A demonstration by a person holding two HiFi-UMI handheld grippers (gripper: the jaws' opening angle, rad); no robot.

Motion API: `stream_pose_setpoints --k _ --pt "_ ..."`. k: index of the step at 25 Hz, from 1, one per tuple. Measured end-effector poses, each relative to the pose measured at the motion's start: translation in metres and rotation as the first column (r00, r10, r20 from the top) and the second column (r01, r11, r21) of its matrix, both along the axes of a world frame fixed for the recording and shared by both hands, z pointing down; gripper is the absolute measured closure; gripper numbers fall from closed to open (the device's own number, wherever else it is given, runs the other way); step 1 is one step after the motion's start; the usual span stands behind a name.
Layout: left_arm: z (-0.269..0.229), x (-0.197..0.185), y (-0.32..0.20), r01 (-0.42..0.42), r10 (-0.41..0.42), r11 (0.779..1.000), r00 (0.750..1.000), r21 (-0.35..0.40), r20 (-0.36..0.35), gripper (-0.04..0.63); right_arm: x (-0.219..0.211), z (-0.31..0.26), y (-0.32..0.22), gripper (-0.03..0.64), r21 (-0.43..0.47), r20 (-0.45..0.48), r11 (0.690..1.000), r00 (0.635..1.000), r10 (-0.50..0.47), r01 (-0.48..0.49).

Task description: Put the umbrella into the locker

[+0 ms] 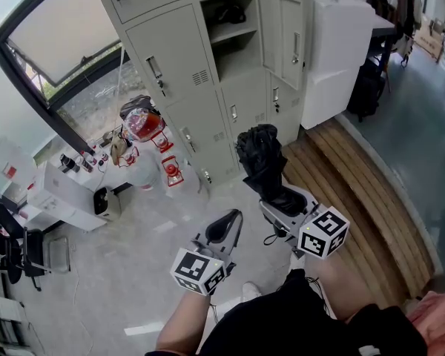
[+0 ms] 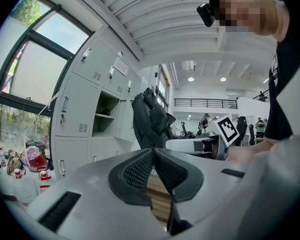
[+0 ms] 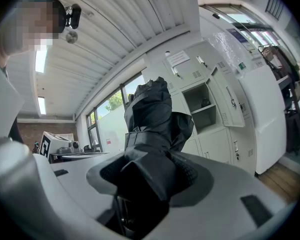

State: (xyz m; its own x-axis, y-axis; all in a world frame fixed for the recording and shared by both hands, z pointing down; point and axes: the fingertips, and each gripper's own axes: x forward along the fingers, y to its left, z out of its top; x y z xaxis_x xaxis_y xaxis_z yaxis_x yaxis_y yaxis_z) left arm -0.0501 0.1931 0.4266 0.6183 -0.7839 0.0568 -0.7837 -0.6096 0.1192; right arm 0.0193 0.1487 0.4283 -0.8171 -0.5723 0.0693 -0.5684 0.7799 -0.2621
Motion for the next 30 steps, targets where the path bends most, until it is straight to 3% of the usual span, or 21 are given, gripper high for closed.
stream_pose_setpoints --k 30 --pt "-0.014 0.075 -0.107 0.067 -0.067 0.998 0.998 -0.013 0.009 0.569 0.068 -0.023 -0.117 0.322 0.014 0.005 0.997 0.997 -0.081 0.081"
